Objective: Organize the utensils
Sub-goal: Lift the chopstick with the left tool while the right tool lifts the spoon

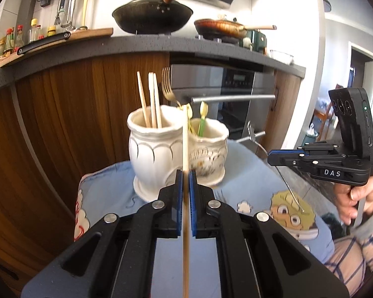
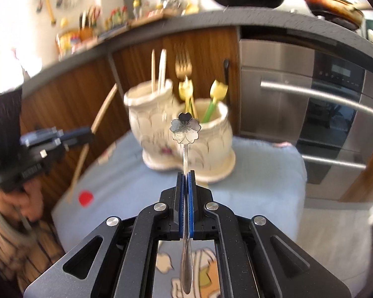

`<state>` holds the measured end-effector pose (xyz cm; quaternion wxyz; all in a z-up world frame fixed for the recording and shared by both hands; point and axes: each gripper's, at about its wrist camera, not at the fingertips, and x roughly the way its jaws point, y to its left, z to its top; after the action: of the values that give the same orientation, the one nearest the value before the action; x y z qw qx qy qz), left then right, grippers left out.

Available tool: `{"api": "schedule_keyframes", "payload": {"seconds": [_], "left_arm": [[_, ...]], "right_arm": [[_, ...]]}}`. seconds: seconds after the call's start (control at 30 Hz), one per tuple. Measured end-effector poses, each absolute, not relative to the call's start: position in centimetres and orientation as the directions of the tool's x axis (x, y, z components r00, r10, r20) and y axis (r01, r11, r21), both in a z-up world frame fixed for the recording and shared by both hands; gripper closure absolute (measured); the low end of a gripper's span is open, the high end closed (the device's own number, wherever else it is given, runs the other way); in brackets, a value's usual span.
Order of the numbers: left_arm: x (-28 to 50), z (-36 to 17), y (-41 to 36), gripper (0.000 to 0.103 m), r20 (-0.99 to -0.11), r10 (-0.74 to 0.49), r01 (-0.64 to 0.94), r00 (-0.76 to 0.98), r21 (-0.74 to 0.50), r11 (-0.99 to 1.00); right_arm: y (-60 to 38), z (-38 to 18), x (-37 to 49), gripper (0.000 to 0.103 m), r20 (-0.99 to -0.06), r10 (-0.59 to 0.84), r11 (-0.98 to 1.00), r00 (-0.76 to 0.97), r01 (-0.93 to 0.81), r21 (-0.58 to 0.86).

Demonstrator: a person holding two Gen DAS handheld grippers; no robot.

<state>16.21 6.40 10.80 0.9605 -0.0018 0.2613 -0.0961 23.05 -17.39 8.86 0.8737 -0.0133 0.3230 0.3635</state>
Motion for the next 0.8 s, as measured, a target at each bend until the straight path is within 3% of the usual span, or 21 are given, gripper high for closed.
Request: {"api": "schedule_keyframes", "payload": {"seconds": [0.4, 0.8], "left_arm": [[18.9, 13.3, 7.5, 0.098, -0.350, -0.200, 0.160, 0.915, -0.140, 0.977], [20.5, 16.2, 8.5, 0.098, -0.254, -0.184, 0.149, 0.950, -0.151, 0.977]], "right_arm": [[-16.7, 11.3, 26.1, 0.099, -0.357, 0.716, 0.698, 0.600, -0.628, 0.344], [-15.3, 11.3, 28.6, 0.099, -0.295, 0.729, 0.684, 0.618, -0.640, 0.349]]}}
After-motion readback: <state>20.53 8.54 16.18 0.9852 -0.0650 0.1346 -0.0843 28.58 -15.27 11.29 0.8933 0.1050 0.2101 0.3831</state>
